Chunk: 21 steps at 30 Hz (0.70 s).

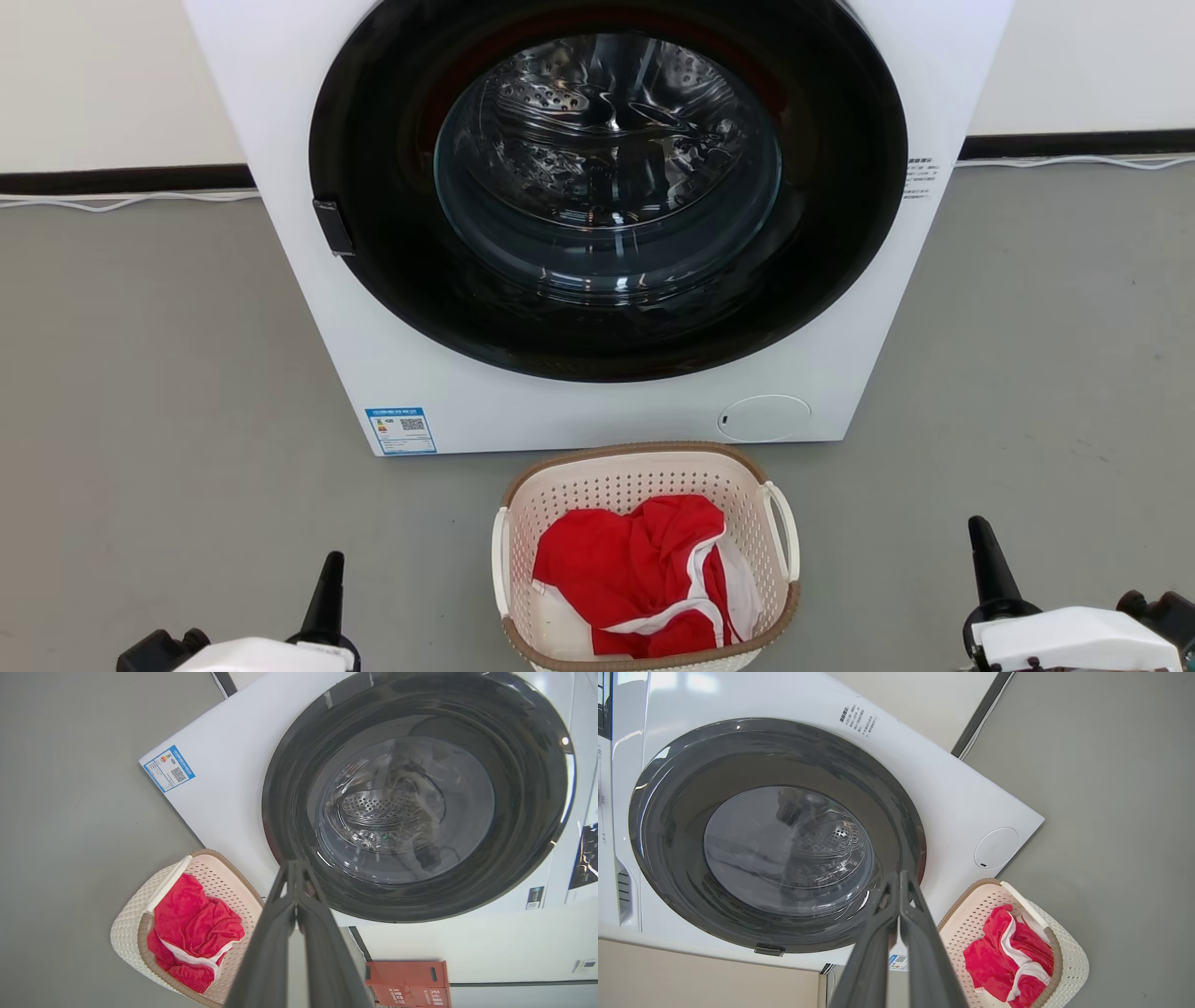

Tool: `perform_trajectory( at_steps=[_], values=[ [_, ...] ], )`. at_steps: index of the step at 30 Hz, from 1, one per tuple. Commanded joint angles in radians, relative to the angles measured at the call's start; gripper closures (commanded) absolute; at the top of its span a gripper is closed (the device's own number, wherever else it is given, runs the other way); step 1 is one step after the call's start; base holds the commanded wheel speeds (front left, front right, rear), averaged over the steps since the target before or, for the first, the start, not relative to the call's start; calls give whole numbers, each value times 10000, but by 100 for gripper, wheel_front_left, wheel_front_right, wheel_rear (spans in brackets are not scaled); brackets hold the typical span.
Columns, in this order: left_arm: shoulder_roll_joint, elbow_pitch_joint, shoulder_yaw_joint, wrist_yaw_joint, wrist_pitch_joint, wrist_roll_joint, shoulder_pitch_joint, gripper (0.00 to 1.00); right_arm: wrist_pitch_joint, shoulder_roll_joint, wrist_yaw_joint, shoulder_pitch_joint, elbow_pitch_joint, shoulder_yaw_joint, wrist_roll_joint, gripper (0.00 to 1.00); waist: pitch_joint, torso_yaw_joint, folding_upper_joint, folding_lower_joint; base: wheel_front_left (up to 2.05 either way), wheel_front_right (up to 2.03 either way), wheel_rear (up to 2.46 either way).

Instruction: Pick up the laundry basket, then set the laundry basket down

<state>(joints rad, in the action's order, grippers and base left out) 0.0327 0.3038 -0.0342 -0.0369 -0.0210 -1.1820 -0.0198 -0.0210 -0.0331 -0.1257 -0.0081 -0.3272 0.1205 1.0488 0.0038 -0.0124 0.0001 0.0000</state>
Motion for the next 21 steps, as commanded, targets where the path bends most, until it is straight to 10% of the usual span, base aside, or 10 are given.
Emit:
perform_trajectory(
  at_steps=[1, 21],
  values=[
    [108, -310, -254, -141, 49, -191, 579, 100, 79, -130, -44, -534, 350, -132, 265, 100, 0, 2, -1, 0, 0, 0, 0],
    [139, -435, -501, -505, 639, -2053, 899, 100, 655, -149, -47, -746, 567, -104, 2703, 100, -3, 58, -1, 0, 0, 0, 0]
  ],
)
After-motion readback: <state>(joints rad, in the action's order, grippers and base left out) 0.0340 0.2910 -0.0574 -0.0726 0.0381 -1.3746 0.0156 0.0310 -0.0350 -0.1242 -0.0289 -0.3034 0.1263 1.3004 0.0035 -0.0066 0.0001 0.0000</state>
